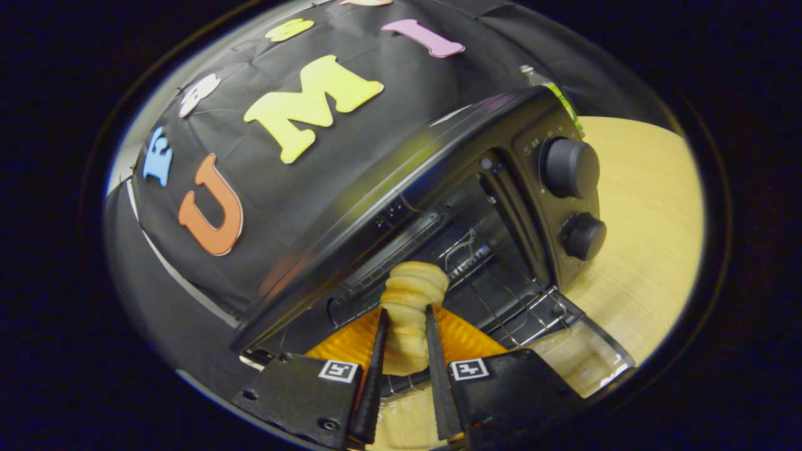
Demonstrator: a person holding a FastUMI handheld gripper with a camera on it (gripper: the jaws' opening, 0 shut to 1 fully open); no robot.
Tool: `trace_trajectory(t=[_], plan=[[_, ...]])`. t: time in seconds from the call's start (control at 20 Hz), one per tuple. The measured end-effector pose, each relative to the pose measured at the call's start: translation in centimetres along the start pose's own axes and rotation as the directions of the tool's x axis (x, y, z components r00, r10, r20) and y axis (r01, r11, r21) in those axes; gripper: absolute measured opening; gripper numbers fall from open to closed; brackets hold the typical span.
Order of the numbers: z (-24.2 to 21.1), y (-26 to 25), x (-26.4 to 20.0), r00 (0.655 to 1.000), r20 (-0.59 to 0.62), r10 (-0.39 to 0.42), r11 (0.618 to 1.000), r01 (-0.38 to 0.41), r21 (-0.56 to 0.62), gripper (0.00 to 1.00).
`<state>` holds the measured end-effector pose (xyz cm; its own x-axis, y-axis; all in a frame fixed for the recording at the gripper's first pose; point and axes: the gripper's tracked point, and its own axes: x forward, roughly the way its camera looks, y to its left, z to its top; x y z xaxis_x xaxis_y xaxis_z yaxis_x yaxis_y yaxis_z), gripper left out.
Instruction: Open the toaster oven, put the food inside, and close the toaster oven door.
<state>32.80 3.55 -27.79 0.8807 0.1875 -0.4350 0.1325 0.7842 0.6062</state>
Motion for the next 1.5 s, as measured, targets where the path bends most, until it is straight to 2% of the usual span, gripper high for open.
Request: trace_trajectory(t=[0.1, 0.25, 0.45, 0.8, 1.05, 1.25, 1.35, 1.5], plan=[[-0.5, -0.2, 0.3, 1.000, -0.006, -0.002, 1.000, 0.002, 0.001, 0.45], [-0.1, -0.1, -0.3, 1.000, 0.014, 0.004, 1.000, -0.005, 0.010, 0.61], [0.8, -0.2, -2.3, 0.998, 0.057, 0.003, 1.000, -0.004, 0.021, 1.00], [-1.2, -0.4, -9.0, 0.999, 0.008, 0.043, 0.999, -0.043, -0.021, 1.00], [-1.4, 0.4, -16.1, 0.994, 0.022, 0.103, 0.984, -0.098, -0.151, 1.00], [-2.0, 1.3, -20.8, 0.991, 0.043, 0.124, 0.931, -0.101, -0.352, 1.00], [-2.8, 1.0, -22.1, 0.993, 0.042, 0.113, 0.893, -0.083, -0.442, 1.00], [-4.6, -0.1, -22.5, 0.997, 0.006, 0.071, 0.857, -0.058, -0.512, 1.00]])
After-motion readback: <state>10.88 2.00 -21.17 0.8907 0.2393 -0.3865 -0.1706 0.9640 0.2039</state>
